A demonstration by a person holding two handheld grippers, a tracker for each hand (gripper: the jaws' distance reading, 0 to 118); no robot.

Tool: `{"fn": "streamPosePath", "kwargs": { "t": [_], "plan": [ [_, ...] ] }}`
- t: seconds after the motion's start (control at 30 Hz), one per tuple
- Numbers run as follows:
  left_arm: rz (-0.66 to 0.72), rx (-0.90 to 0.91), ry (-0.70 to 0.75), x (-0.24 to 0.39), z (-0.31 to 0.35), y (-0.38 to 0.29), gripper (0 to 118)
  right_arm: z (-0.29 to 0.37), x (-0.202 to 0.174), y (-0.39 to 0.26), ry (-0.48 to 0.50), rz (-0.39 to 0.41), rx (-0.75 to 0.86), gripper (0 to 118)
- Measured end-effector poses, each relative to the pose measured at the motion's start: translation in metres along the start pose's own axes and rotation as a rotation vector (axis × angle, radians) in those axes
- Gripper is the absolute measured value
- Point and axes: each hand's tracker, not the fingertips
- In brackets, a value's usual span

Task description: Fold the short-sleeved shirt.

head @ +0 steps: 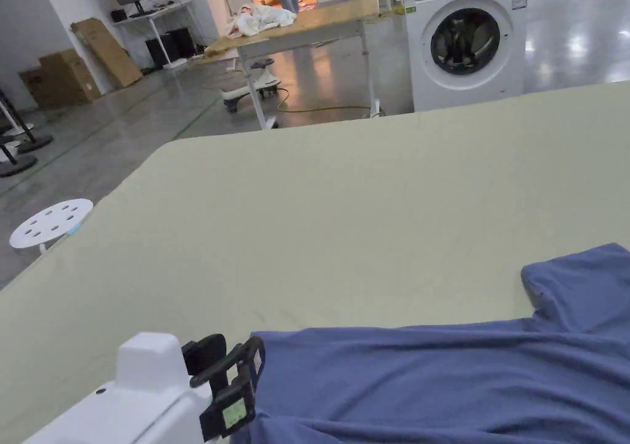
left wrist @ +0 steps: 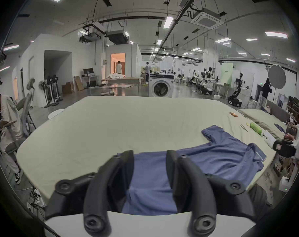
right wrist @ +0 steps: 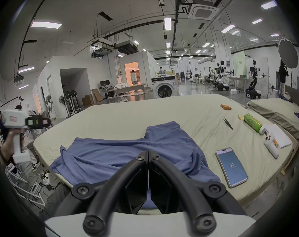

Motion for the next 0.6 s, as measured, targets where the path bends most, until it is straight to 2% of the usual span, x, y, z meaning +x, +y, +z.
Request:
{"fn": "streamPosePath", "kwargs": {
  "t": [0.13,0.17,0.27,0.33,0.43,0.47,0.53,0.57,0.6],
  "plan": [
    [0.03,-0.215,-0.026,-0.034,-0.102,0.018,50,-0.004,0.01,-0.004,-0.013,-0.027,-0.039,0],
    [0.065,-0.3,-0.033,-0.043,-0.127,0.02,53,-0.005,0.013,-0.005,-0.017,-0.03,-0.047,0],
    [0.02,-0.512,0.036,-0.059,-0.194,0.009,66,-0.004,0.02,-0.007,-0.037,-0.041,-0.057,0],
    [0.031,-0.573,0.097,-0.07,-0.223,-0.005,66,-0.002,0.027,-0.008,-0.058,-0.058,-0.064,0],
    [0.165,-0.581,0.095,-0.085,-0.243,-0.015,66,0.0,0.035,-0.011,-0.088,-0.072,-0.083,0],
    [0.202,-0.577,0.09,-0.087,-0.246,-0.017,61,-0.001,0.037,-0.012,-0.095,-0.078,-0.094,0],
    [0.219,-0.588,0.073,-0.087,-0.248,-0.023,29,-0.002,0.043,-0.014,-0.109,-0.102,-0.128,0],
    [0.178,-0.606,0.103,-0.08,-0.251,-0.026,20,-0.002,0.045,-0.014,-0.109,-0.111,-0.134,0],
    [0.11,-0.601,0.11,-0.076,-0.252,-0.027,20,-0.003,0.047,-0.014,-0.109,-0.118,-0.139,0]
  ]
}}
